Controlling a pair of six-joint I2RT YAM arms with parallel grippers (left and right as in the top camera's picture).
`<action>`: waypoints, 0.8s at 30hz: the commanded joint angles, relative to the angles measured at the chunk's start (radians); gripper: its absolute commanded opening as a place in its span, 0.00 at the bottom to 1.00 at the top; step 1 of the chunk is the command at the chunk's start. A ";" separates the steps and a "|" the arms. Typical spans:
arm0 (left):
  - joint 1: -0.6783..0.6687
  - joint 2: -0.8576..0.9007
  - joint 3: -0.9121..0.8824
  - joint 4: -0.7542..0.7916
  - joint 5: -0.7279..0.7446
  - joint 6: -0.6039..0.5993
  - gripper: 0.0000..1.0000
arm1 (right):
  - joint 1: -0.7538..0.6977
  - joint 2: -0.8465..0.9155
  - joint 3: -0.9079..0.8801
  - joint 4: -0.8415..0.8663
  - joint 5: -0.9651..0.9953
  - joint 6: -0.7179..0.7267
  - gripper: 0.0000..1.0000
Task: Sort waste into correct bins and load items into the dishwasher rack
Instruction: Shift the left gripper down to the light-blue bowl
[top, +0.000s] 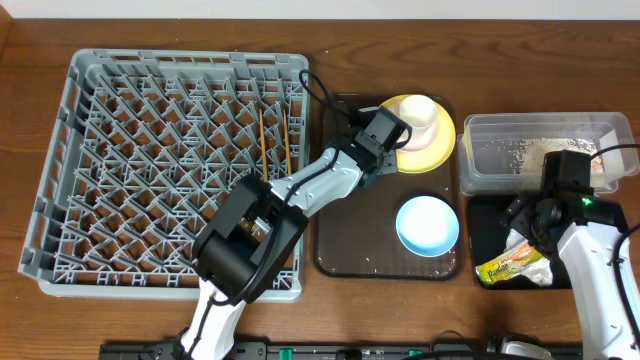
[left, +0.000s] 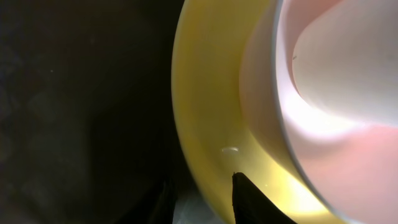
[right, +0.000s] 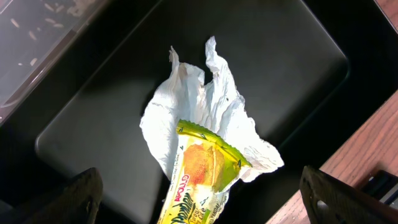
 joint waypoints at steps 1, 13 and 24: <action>0.003 0.017 0.014 -0.001 -0.030 -0.014 0.32 | -0.007 -0.008 0.014 -0.001 0.024 -0.004 0.99; 0.004 -0.039 0.015 -0.199 -0.029 -0.010 0.27 | -0.007 -0.008 0.014 -0.001 0.024 -0.004 0.99; 0.003 -0.137 0.015 -0.436 -0.031 0.059 0.32 | -0.007 -0.008 0.014 -0.001 0.024 -0.004 0.99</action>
